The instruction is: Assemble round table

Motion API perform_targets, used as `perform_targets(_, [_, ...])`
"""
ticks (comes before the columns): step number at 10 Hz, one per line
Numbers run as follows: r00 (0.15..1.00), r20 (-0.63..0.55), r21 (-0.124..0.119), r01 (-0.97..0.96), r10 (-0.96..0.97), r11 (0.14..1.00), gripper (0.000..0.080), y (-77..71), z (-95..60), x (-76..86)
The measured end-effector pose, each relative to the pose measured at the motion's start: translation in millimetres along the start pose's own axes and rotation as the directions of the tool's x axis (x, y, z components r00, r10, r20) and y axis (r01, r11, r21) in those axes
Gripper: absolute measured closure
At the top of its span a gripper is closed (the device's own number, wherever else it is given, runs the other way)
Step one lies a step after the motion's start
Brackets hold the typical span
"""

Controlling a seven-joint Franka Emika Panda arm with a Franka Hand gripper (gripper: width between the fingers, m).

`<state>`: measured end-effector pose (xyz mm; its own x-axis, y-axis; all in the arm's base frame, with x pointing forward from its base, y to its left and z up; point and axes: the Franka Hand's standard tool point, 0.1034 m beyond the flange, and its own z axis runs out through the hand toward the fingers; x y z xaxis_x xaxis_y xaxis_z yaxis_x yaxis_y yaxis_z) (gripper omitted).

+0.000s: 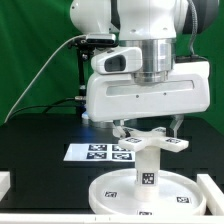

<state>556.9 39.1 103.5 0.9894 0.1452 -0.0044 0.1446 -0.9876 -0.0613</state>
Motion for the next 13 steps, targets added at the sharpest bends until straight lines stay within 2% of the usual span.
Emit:
perform_targets(1, [1.0, 0.0, 0.0, -0.011, 0.011, 1.0, 0.0241, 0.0, 0.0, 0.0])
perform_targets(2, [1.0, 0.0, 0.0, -0.011, 0.011, 1.0, 0.0241, 0.1, 0.0, 0.0])
perform_targets(3, [0.998, 0.0, 0.003, -0.069, 0.069, 0.998, 0.0354, -0.5, 0.0, 0.1])
perform_targets(5, [0.979, 0.0, 0.007, -0.204, 0.204, 0.979, 0.0354, -1.0, 0.1, 0.1])
perform_targets(7, [0.914, -0.014, 0.011, -0.405, 0.405, 0.914, 0.0354, -0.8, 0.9, 1.4])
perform_targets(9, [0.772, -0.006, 0.028, -0.635, 0.636, 0.772, 0.0354, -1.0, 1.0, 1.7])
perform_targets(11, [0.493, 0.01, 0.048, -0.869, 0.87, 0.492, 0.0354, -1.1, 1.9, 1.8])
perform_targets(12, [0.326, 0.021, 0.077, -0.943, 0.945, 0.323, 0.0354, 0.0, 2.3, 3.3])
perform_targets(13, [0.245, 0.031, 0.084, -0.967, 0.969, 0.242, 0.0354, 0.5, 2.2, 3.8])
